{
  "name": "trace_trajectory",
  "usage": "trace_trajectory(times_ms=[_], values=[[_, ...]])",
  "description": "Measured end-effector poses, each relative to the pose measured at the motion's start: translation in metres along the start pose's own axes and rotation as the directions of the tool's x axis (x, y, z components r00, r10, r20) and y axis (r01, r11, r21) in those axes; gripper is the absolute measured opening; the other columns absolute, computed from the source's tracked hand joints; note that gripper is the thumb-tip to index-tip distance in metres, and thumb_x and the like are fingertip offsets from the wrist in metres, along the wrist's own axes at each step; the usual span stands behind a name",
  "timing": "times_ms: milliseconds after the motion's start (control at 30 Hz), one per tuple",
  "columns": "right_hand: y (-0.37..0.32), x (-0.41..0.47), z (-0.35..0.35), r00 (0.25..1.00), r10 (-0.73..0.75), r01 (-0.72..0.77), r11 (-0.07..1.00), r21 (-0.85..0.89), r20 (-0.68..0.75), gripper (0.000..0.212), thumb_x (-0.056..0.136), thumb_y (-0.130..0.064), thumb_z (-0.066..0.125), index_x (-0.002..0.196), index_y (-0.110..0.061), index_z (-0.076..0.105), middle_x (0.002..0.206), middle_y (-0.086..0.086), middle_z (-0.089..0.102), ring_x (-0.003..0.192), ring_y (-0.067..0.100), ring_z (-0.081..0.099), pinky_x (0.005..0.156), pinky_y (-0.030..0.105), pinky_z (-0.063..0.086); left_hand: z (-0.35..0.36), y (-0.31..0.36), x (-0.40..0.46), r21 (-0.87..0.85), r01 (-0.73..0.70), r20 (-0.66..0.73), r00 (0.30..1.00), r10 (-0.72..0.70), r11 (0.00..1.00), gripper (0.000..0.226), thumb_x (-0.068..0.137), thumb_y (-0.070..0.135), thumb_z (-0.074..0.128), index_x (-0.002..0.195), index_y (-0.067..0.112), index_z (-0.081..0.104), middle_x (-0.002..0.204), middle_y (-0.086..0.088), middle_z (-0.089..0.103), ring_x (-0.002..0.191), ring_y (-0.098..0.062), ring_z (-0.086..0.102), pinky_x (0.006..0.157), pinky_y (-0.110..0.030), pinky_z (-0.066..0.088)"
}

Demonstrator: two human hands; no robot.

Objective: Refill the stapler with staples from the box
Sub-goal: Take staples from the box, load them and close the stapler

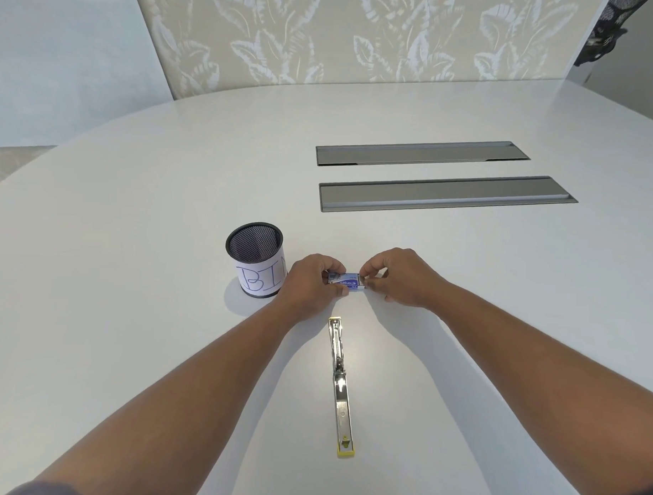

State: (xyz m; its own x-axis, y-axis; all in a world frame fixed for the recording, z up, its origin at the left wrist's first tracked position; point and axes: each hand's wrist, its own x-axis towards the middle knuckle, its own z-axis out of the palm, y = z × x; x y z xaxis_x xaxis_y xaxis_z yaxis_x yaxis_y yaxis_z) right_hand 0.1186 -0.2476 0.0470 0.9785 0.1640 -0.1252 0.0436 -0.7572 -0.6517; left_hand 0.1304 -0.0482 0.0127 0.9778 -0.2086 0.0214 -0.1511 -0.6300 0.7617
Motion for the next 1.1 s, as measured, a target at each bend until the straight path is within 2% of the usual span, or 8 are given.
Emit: trace_trajectory(times_ms=[233, 300, 400, 633, 767, 867, 933, 1100], values=[[-0.015, 0.005, -0.007, 0.997, 0.019, -0.01, 0.993, -0.114, 0.076, 0.013, 0.092, -0.016, 0.064, 0.102, -0.015, 0.073, 0.103, 0.002, 0.068, 0.061, 0.014, 0.063, 0.054, 0.023, 0.052, 0.0, 0.001, 0.0, 0.002, 0.004, 0.002, 1.0, -0.004, 1.0, 0.031, 0.076, 0.018, 0.082, 0.105, 0.02, 0.072, 0.1, 0.002, 0.07, 0.089, -0.017, 0.065, 0.085, -0.031, 0.053], [-0.02, 0.008, -0.008, 0.994, 0.044, -0.029, 0.988, -0.149, 0.099, 0.014, 0.09, -0.014, 0.064, 0.101, -0.015, 0.072, 0.104, 0.003, 0.066, 0.074, 0.022, 0.07, 0.062, 0.033, 0.061, 0.0, 0.0, 0.001, 0.002, 0.007, 0.003, 1.0, -0.007, 1.0, 0.031, 0.075, 0.019, 0.082, 0.105, 0.02, 0.072, 0.101, 0.002, 0.071, 0.091, -0.018, 0.065, 0.085, -0.032, 0.053], [-0.025, 0.012, -0.009, 0.989, 0.075, -0.05, 0.98, -0.19, 0.128, 0.011, 0.088, -0.013, 0.065, 0.097, -0.015, 0.07, 0.1, 0.005, 0.067, 0.084, 0.031, 0.074, 0.074, 0.044, 0.064, 0.001, -0.001, 0.001, 0.003, 0.011, 0.002, 1.0, -0.011, 1.0, 0.034, 0.075, 0.019, 0.083, 0.107, 0.019, 0.073, 0.101, 0.002, 0.071, 0.089, -0.017, 0.065, 0.084, -0.03, 0.053], [-0.023, 0.007, -0.006, 0.996, 0.067, -0.059, 0.991, -0.124, 0.06, 0.008, 0.088, -0.012, 0.064, 0.095, -0.012, 0.067, 0.104, 0.008, 0.067, 0.08, 0.03, 0.071, 0.072, 0.047, 0.063, 0.001, -0.001, 0.001, -0.019, 0.016, 0.003, 1.0, -0.016, 1.0, 0.031, 0.076, 0.017, 0.082, 0.106, 0.019, 0.073, 0.099, 0.004, 0.069, 0.084, -0.013, 0.062, 0.078, -0.023, 0.047], [-0.019, 0.005, -0.004, 0.994, 0.099, -0.1, 0.994, 0.037, 0.039, 0.005, 0.088, -0.013, 0.065, 0.092, -0.011, 0.066, 0.099, 0.005, 0.066, 0.07, 0.02, 0.059, 0.067, 0.039, 0.06, 0.0, -0.001, 0.0, -0.02, 0.003, 0.004, 1.0, -0.003, 1.0, 0.031, 0.077, 0.016, 0.082, 0.106, 0.017, 0.072, 0.097, 0.004, 0.068, 0.08, -0.011, 0.059, 0.073, -0.02, 0.044], [-0.02, 0.006, -0.003, 0.994, 0.1, -0.104, 0.991, 0.084, 0.051, 0.005, 0.087, -0.013, 0.066, 0.09, -0.01, 0.067, 0.08, 0.004, 0.068, 0.063, 0.017, 0.056, 0.062, 0.032, 0.049, 0.0, -0.001, 0.001, -0.021, -0.007, 0.008, 1.0, 0.007, 1.0, 0.031, 0.077, 0.016, 0.082, 0.106, 0.017, 0.072, 0.098, 0.003, 0.068, 0.08, -0.011, 0.059, 0.072, -0.019, 0.044], [-0.02, 0.005, -0.003, 0.993, 0.101, -0.105, 0.991, 0.086, 0.057, 0.004, 0.087, -0.012, 0.066, 0.09, -0.01, 0.067, 0.072, 0.001, 0.066, 0.059, 0.014, 0.054, 0.058, 0.027, 0.045, 0.001, -0.002, 0.001, -0.026, -0.009, 0.006, 1.0, 0.009, 1.0, 0.031, 0.076, 0.016, 0.082, 0.106, 0.017, 0.072, 0.101, 0.001, 0.068, 0.085, -0.014, 0.062, 0.077, -0.023, 0.048], [-0.02, 0.006, -0.002, 0.996, 0.075, -0.077, 0.996, 0.043, 0.038, 0.001, 0.086, -0.012, 0.068, 0.087, -0.013, 0.068, 0.079, 0.002, 0.069, 0.061, 0.013, 0.052, 0.05, 0.022, 0.038, 0.002, -0.003, 0.001, -0.039, -0.003, 0.005, 1.0, 0.003, 0.999, 0.032, 0.075, 0.017, 0.083, 0.105, 0.02, 0.071, 0.103, 0.001, 0.069, 0.09, -0.018, 0.064, 0.084, -0.03, 0.052]])
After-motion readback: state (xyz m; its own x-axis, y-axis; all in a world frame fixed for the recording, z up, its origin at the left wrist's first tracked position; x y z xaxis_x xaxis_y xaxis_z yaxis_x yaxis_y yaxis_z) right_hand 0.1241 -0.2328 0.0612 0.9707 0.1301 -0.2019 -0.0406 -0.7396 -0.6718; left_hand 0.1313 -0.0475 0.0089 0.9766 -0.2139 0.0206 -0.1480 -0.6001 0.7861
